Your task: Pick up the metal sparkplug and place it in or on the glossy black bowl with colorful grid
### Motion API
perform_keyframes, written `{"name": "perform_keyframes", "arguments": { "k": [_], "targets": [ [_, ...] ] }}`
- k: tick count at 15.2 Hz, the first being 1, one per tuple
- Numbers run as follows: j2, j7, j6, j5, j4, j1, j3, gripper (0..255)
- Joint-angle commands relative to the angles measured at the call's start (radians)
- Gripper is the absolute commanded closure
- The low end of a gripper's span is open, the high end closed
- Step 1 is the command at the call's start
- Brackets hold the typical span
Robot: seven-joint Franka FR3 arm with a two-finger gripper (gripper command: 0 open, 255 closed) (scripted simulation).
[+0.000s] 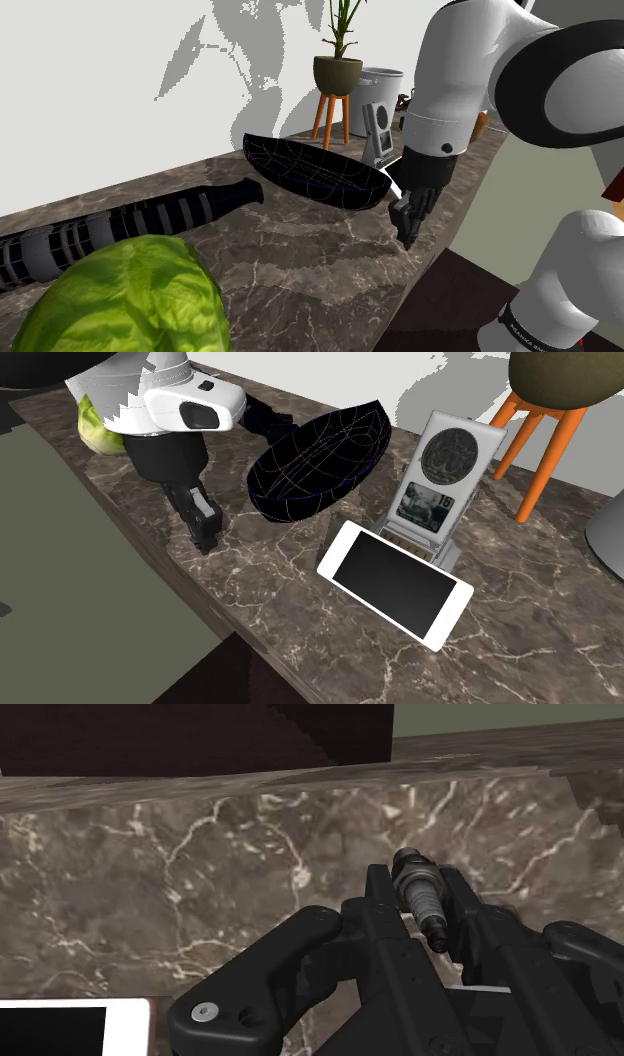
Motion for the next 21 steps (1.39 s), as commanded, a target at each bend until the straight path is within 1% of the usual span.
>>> {"name": "perform_keyframes", "arguments": {
  "k": [1,21],
  "targets": [
    [-0.003,0.001,-0.024,-0.005,0.021,-0.001,-0.007,255],
    [0.044,0.019,-0.272,-0.059,0.314,-0.027,-0.062,255]
  ]
}}
